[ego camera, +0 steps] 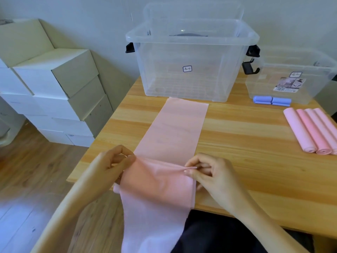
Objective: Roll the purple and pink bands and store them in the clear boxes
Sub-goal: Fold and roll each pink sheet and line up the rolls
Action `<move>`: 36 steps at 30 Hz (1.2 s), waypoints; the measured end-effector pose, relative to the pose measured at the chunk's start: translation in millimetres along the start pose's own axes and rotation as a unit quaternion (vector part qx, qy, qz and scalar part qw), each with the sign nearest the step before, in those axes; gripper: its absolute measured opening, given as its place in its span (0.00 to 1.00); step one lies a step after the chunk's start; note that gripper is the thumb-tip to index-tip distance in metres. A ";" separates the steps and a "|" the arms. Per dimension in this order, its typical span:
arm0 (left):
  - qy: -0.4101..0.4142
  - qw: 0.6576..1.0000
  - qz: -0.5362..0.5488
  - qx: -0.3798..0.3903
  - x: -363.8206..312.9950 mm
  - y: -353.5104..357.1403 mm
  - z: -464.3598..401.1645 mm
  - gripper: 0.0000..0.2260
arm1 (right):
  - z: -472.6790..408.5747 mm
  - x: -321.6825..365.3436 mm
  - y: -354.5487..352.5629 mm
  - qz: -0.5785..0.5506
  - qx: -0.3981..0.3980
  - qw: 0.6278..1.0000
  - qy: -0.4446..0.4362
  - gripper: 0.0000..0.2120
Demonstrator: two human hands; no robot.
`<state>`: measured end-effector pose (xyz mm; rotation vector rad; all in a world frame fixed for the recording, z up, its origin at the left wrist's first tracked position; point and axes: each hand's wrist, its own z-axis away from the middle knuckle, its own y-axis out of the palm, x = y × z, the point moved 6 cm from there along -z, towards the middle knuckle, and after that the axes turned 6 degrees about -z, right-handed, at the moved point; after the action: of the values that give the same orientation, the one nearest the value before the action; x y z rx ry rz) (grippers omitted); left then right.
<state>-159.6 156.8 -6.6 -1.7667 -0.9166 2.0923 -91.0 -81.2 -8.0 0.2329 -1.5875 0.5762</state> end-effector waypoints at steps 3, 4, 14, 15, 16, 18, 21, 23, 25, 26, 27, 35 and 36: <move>-0.002 0.999 -0.044 -0.024 11.3 0.0 -4.1 0.07 | -4.7 -2.6 4.9 0.046 -0.009 0.999 0.003 0.05; -0.004 0.998 -0.057 -0.029 14.1 -0.3 -4.8 0.06 | -5.6 -3.2 6.4 0.065 -0.011 0.998 -0.004 0.06; -0.005 0.985 -0.149 -0.082 14.5 -5.4 -2.3 0.06 | -3.3 -7.1 15.5 0.211 -0.039 0.976 -0.040 0.03; -0.007 0.986 -0.149 -0.081 14.0 -5.5 -2.8 0.07 | -3.5 -7.9 15.9 0.214 -0.040 0.975 -0.035 0.03; -0.010 0.987 -0.142 -0.079 13.8 -5.8 -3.4 0.07 | -4.0 -8.4 16.0 0.217 -0.041 0.975 -0.029 0.03; -0.021 0.992 -0.103 -0.076 13.6 -6.7 -4.8 0.07 | -5.4 -8.7 15.5 0.213 -0.042 0.976 -0.018 0.04; -0.037 0.996 -0.011 -0.078 12.4 -7.3 -5.6 0.06 | -7.9 -8.5 13.0 0.156 -0.042 0.987 0.005 0.07; -0.059 0.992 0.055 -0.092 13.6 -8.3 -4.1 0.06 | -9.1 -7.9 10.8 0.083 -0.042 0.995 0.025 0.08; -0.073 0.986 0.104 -0.107 15.0 -10.7 -1.4 0.06 | -9.8 -6.9 9.2 -0.001 -0.048 0.998 0.039 0.08; -0.074 0.983 0.124 -0.110 14.7 -11.9 0.0 0.06 | -9.7 -6.8 8.3 -0.045 -0.055 0.996 0.045 0.07; -0.072 0.981 0.140 -0.111 13.5 -13.2 1.0 0.05 | -9.4 -7.1 7.4 -0.083 -0.064 0.993 0.051 0.07; 0.017 0.976 0.161 -0.146 -30.6 -33.2 10.0 0.05 | -4.7 10.0 -7.1 -0.154 -0.099 0.982 0.036 0.14; 0.033 0.976 0.155 -0.151 -39.0 -35.8 10.9 0.06 | -3.8 16.3 -10.5 -0.139 -0.099 0.985 0.022 0.15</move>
<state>-168.2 159.1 46.7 -2.2490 -1.0431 2.1475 -84.4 -85.1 10.2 0.2846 -1.5238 0.2042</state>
